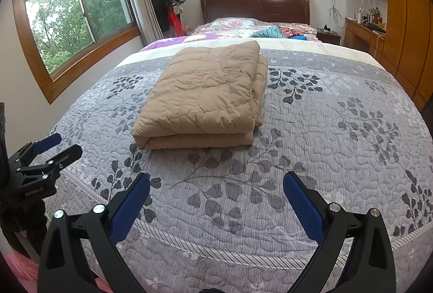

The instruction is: Fold large clothes

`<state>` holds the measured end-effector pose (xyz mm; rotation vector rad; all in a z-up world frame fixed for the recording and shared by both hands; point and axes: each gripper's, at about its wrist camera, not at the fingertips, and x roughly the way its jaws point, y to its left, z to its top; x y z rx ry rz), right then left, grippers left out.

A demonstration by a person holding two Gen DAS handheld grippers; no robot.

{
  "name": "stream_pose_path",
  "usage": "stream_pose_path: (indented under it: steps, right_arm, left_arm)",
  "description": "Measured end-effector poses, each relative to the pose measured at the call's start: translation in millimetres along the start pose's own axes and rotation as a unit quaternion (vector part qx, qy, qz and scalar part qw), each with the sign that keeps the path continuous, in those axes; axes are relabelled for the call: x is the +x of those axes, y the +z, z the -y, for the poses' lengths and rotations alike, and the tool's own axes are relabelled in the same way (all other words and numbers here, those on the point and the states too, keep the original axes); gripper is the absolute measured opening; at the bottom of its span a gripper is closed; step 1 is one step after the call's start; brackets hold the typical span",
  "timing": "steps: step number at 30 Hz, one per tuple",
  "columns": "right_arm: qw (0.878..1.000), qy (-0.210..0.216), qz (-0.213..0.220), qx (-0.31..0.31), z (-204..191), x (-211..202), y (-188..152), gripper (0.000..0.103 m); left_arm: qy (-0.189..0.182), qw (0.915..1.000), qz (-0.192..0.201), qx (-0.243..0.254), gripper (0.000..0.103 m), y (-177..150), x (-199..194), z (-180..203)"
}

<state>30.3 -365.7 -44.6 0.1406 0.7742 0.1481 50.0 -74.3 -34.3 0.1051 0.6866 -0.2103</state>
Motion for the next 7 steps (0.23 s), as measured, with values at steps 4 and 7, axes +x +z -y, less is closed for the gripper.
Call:
stream_pose_path:
  steps: [4,7]
  right_arm:
    - [1.0,0.0,0.0,0.0,0.6,0.9,0.2,0.099]
    - [1.0,0.001,0.0,0.0,0.6,0.7,0.2,0.099]
  left_arm:
    - [-0.001,1.0,-0.002,0.0,0.095,-0.1,0.3,0.3]
    - [-0.001,1.0,-0.001,0.0,0.095,-0.1,0.3,0.0]
